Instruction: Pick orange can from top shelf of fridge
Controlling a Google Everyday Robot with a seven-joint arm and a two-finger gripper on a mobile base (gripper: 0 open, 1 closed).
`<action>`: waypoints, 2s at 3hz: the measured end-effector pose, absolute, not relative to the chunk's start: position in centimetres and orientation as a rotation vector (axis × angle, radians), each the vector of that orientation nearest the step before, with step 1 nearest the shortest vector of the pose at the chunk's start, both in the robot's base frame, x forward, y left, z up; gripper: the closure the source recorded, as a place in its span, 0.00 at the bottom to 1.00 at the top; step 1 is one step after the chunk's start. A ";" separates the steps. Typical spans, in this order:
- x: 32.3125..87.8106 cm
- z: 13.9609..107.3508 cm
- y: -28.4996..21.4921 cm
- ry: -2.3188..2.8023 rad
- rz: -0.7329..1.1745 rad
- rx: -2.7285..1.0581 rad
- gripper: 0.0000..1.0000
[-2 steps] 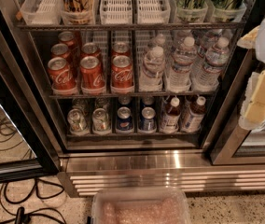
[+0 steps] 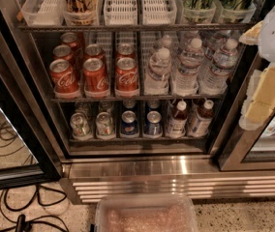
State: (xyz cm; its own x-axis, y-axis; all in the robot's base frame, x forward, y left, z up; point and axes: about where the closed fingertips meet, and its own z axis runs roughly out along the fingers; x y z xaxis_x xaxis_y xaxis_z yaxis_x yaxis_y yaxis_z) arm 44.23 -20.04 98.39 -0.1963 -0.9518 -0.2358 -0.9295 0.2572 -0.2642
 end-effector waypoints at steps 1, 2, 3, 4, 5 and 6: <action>44.2 98.7 -19.8 2.180 -0.093 -1.667 0.00; 43.8 99.6 -16.7 2.093 -0.023 -1.559 0.00; 44.8 103.3 -11.5 1.937 0.092 -1.394 0.00; 46.3 105.5 -8.7 1.812 0.160 -1.352 0.00; 45.7 105.9 -8.8 1.815 0.145 -1.336 0.00; 44.0 104.8 -6.6 1.799 0.177 -1.273 0.00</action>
Offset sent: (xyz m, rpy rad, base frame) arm 0.0257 0.1055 0.0634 0.5151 -0.3737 -0.0351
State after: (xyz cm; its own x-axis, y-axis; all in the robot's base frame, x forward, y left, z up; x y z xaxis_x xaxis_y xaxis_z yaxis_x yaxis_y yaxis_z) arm 43.96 -6.56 104.83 -0.0674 -0.6839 -0.7264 -0.8127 0.4599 -0.3577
